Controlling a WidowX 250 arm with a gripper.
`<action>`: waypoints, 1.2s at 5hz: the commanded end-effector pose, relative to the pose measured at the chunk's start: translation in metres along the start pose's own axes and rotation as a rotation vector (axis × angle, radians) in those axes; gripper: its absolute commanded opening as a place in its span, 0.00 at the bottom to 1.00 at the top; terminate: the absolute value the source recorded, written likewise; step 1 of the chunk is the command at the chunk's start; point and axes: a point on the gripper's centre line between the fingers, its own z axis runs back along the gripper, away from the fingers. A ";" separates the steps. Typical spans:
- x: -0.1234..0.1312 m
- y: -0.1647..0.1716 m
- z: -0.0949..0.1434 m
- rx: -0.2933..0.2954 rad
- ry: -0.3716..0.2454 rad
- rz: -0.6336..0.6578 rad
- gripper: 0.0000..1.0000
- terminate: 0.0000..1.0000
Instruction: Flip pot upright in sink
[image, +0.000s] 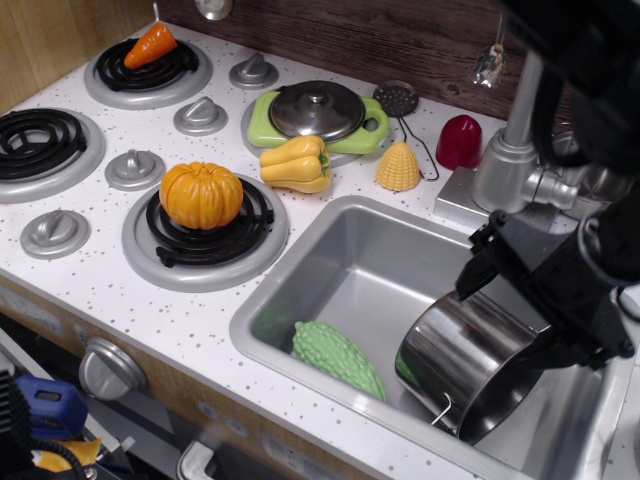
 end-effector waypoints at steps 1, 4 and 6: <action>0.002 -0.003 -0.005 0.031 -0.104 0.013 1.00 0.00; 0.002 0.009 -0.018 0.152 -0.204 -0.060 1.00 0.00; 0.000 0.024 -0.025 0.182 -0.265 -0.025 0.00 0.00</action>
